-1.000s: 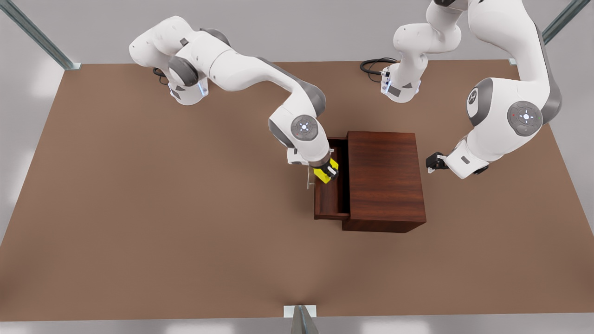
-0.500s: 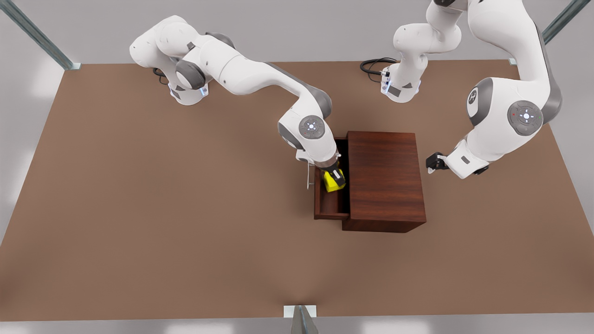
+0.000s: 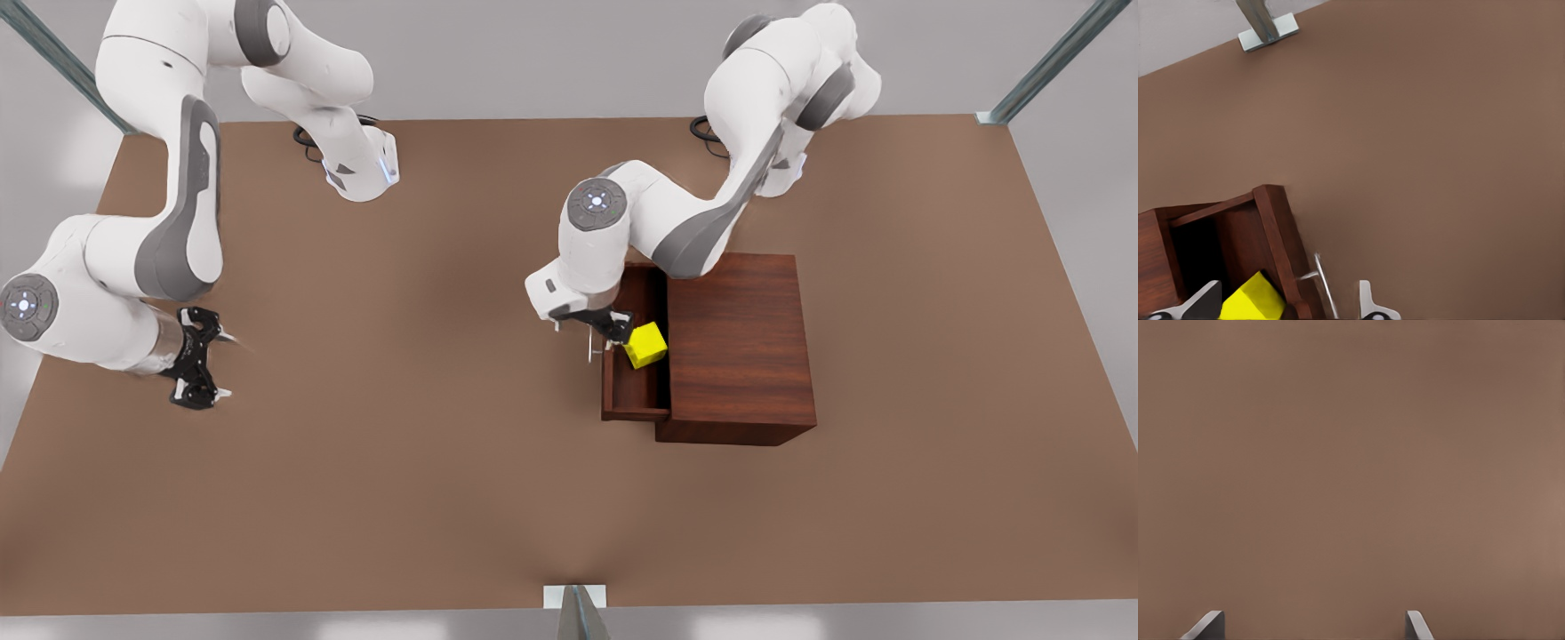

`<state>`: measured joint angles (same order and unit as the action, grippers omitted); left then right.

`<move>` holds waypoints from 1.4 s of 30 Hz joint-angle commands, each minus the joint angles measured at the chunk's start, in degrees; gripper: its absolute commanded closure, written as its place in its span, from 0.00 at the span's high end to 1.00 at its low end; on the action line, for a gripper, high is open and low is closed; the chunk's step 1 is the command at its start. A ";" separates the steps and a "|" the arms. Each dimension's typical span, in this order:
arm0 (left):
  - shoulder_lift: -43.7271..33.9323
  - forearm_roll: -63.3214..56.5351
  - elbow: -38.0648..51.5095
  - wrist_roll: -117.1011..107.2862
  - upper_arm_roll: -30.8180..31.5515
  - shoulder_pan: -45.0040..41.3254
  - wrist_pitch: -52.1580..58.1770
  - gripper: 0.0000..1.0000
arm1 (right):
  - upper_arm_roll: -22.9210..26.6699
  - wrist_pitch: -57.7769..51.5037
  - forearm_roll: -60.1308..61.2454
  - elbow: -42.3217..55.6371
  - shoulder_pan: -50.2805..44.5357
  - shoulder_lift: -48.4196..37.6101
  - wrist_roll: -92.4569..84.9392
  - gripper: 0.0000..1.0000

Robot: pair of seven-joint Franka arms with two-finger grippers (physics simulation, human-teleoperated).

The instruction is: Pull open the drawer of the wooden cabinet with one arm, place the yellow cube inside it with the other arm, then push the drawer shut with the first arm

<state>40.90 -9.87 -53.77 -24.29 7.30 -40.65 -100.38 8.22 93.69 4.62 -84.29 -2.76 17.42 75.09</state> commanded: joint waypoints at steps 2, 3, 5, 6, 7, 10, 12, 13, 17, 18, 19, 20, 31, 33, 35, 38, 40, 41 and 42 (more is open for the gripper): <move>5.24 -7.88 2.00 -60.26 -0.27 -5.93 -11.32 1.00 | 0.40 -2.37 -1.01 -1.14 0.30 -0.81 -71.23 1.00; 6.39 -9.03 2.00 -62.73 -0.36 -7.08 -12.73 1.00 | 0.40 -2.37 -1.01 -1.14 0.30 -0.72 -71.05 1.00; 7.35 -9.03 1.92 -62.73 -1.15 -6.99 -13.70 1.00 | 0.22 -2.37 -1.10 -1.14 0.21 -0.28 -70.79 1.00; 8.32 -9.03 1.48 -62.55 -1.24 -6.99 -13.96 1.00 | 0.22 -2.37 -1.10 -1.14 0.12 -0.19 -70.61 1.00; 10.60 -9.03 1.04 -62.29 -1.24 -6.99 -14.05 1.00 | 0.22 -2.46 -1.10 -1.14 0.12 -0.11 -70.44 1.00; 13.33 -8.50 -0.46 -62.02 -1.24 -6.81 -16.78 1.00 | 0.22 -2.37 -1.10 -1.14 0.12 -0.10 -70.44 1.00; 13.51 -7.62 -1.25 -56.75 -1.15 -6.37 -16.69 1.00 | 0.22 -2.37 -1.10 -1.14 0.03 -0.02 -70.44 1.00; 13.42 -7.62 -1.51 -53.77 -1.15 -6.11 -15.90 1.00 | 0.22 -2.37 -1.10 -1.14 -0.05 -0.02 -70.35 1.00; 11.75 -5.87 -4.85 -45.86 -0.89 -3.74 -12.91 1.00 | 0.22 -2.72 -1.10 -1.14 -0.05 -0.02 -70.35 1.00; 11.58 -5.60 -4.94 -44.80 -0.89 -2.86 -12.21 1.00 | 0.22 -2.72 -1.10 -1.06 -0.05 -0.02 -70.26 1.00; 11.58 -5.51 -4.94 -43.04 -0.89 -2.51 -11.51 1.00 | 0.22 -2.72 -1.10 -1.06 -0.05 -0.02 -70.26 1.00; 11.40 -5.60 -4.94 -42.78 -0.89 -1.98 -11.07 1.00 | 0.22 -2.72 -1.10 -1.06 -0.05 -0.02 -70.26 1.00; 6.04 -3.93 -12.76 -31.18 -0.89 3.82 -10.10 1.00 | 0.13 -2.72 -1.19 -0.88 -0.14 -0.02 -70.17 1.00; 4.72 -3.58 -14.34 -28.89 -0.89 4.87 -10.01 1.00 | 0.22 -2.72 -1.19 -0.88 -0.05 -0.02 -70.17 1.00; 3.93 -3.49 -15.31 -26.96 -0.89 5.67 -10.01 1.00 | 0.22 -2.72 -1.19 -0.88 -0.05 -0.02 -70.17 1.00; 3.58 -3.49 -16.19 -25.90 -0.89 6.19 -10.01 1.00 | 0.13 -2.72 -1.19 -0.88 -0.05 -0.02 -70.17 1.00; 3.40 -3.58 -16.54 -25.81 -0.89 6.63 -9.92 1.00 | 0.13 -2.72 -1.28 -0.88 -0.05 -0.02 -70.17 1.00; 3.23 -3.58 -16.54 -24.76 -0.89 6.72 -9.39 1.00 | 0.13 -2.72 -1.28 -0.88 -0.05 -0.02 -70.17 1.00; 3.05 -3.58 -16.54 -24.76 -0.89 6.81 -9.39 1.00 | 0.13 -2.72 -1.28 -0.88 -0.05 -0.02 -70.17 1.00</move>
<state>44.16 -13.41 -70.29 -55.47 6.41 -33.91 -110.30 8.34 91.00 3.33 -85.17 -2.81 17.47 11.68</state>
